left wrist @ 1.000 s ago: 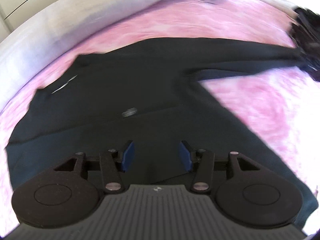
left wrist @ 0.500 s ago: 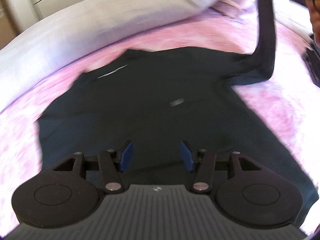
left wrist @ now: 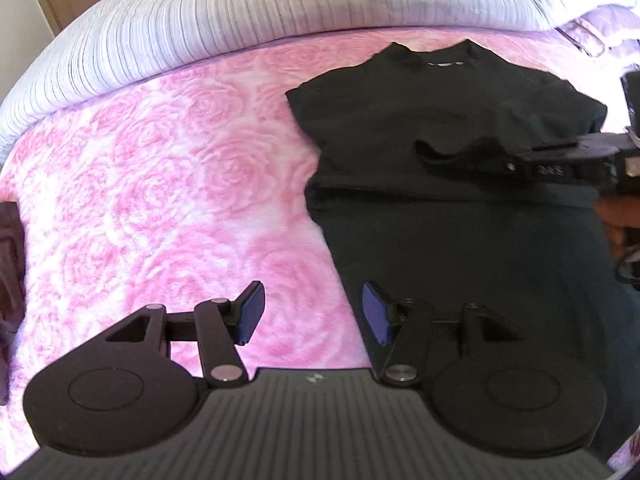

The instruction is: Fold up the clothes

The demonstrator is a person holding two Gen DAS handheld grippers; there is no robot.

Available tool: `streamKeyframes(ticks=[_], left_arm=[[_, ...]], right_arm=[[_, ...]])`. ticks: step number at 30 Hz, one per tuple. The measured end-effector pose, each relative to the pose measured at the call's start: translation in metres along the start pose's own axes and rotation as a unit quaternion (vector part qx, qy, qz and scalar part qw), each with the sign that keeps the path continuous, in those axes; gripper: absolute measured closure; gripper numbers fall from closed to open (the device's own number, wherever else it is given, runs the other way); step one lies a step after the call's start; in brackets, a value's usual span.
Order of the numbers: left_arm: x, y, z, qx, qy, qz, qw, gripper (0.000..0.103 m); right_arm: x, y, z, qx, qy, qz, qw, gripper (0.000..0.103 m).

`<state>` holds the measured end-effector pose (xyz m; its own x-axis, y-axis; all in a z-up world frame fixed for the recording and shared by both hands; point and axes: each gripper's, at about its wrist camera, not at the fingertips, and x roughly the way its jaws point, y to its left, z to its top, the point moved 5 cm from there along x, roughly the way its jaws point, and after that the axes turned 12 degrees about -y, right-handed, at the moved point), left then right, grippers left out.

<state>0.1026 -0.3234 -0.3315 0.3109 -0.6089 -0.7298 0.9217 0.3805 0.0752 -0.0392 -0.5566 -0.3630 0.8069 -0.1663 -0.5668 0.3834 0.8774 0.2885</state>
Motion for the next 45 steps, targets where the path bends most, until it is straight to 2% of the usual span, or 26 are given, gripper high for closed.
streamKeyframes(ticks=[1,3,6,9,11,13,14,15,16,17,19,21,25,27,28,29,30,31,32,34,36,41,45], left_arm=[[0.006,-0.002,0.007,0.000,-0.007,-0.009,0.9999,0.054],[0.020,-0.008,0.022,-0.002,-0.020,-0.033,0.9993,0.053],[0.052,-0.022,0.048,-0.011,-0.035,-0.083,0.9958,0.053],[0.092,-0.044,0.077,-0.028,-0.039,-0.135,0.9897,0.054],[0.118,-0.061,0.091,-0.032,-0.030,-0.161,0.9860,0.054],[0.143,-0.078,0.093,-0.017,-0.008,-0.172,0.9849,0.056],[0.155,-0.087,0.093,-0.008,0.005,-0.176,0.9843,0.057],[0.164,-0.093,0.090,0.004,0.016,-0.177,0.9841,0.062],[0.171,-0.099,0.087,0.018,0.026,-0.175,0.9841,0.069],[0.178,-0.104,0.084,0.031,0.037,-0.173,0.9838,0.071],[0.172,-0.107,0.087,0.038,0.034,-0.173,0.9836,0.101],[0.157,-0.102,0.102,0.031,0.014,-0.172,0.9844,0.101],[0.131,-0.082,0.142,0.011,-0.038,-0.157,0.9867,0.101],[0.129,-0.076,0.151,0.016,-0.044,-0.150,0.9875,0.101],[0.130,-0.074,0.152,0.023,-0.041,-0.146,0.9882,0.101],[0.133,-0.074,0.150,0.028,-0.033,-0.145,0.9884,0.101],[0.136,-0.074,0.145,0.032,-0.023,-0.147,0.9884,0.101],[0.141,-0.076,0.138,0.038,-0.009,-0.150,0.9879,0.101],[0.146,-0.079,0.130,0.047,0.008,-0.156,0.9867,0.101],[0.155,-0.087,0.114,0.076,0.037,-0.159,0.9837,0.101],[0.161,-0.090,0.100,0.083,0.054,-0.154,0.9831,0.100],[0.175,-0.069,0.081,0.020,0.079,-0.132,0.9879,0.095],[0.173,-0.047,0.087,-0.035,0.076,-0.124,0.9887,0.085]], right_arm=[[0.001,0.000,0.003,-0.006,0.008,0.003,1.000,0.084],[-0.012,0.002,0.007,-0.020,0.003,0.012,1.000,0.066],[-0.039,0.003,0.011,-0.043,-0.010,0.015,0.999,0.051],[-0.068,-0.010,0.010,-0.065,-0.018,-0.018,0.998,0.048],[-0.083,-0.033,0.005,-0.080,-0.020,-0.070,0.994,0.047],[-0.096,-0.066,-0.003,-0.100,-0.012,-0.153,0.983,0.043],[-0.099,-0.084,-0.007,-0.105,-0.004,-0.192,0.976,0.039],[-0.103,-0.101,-0.011,-0.110,0.004,-0.231,0.967,0.035],[-0.105,-0.119,-0.014,-0.105,0.010,-0.257,0.961,0.034],[-0.105,-0.136,-0.017,-0.092,0.014,-0.271,0.958,0.032],[-0.103,-0.166,-0.021,-0.066,0.019,-0.293,0.954,0.031],[-0.095,-0.184,-0.018,-0.048,0.010,-0.289,0.956,0.031],[-0.063,-0.198,-0.005,-0.064,-0.014,-0.258,0.964,0.030],[-0.055,-0.206,0.000,-0.088,-0.019,-0.265,0.960,0.030],[-0.058,-0.214,0.002,-0.102,-0.028,-0.290,0.951,0.030],[-0.068,-0.225,0.005,-0.109,-0.038,-0.333,0.936,0.030],[-0.078,-0.239,0.006,-0.095,-0.039,-0.366,0.925,0.030],[-0.085,-0.252,0.004,-0.068,-0.031,-0.373,0.925,0.030],[-0.090,-0.263,0.001,-0.041,-0.020,-0.365,0.930,0.030],[-0.093,-0.270,-0.003,-0.050,-0.008,-0.349,0.936,0.029],[-0.092,-0.271,-0.003,-0.061,-0.006,-0.336,0.940,0.028],[-0.096,-0.276,-0.004,-0.027,0.008,-0.323,0.946,0.026],[-0.112,-0.256,-0.010,-0.043,0.021,-0.331,0.943,0.026]])
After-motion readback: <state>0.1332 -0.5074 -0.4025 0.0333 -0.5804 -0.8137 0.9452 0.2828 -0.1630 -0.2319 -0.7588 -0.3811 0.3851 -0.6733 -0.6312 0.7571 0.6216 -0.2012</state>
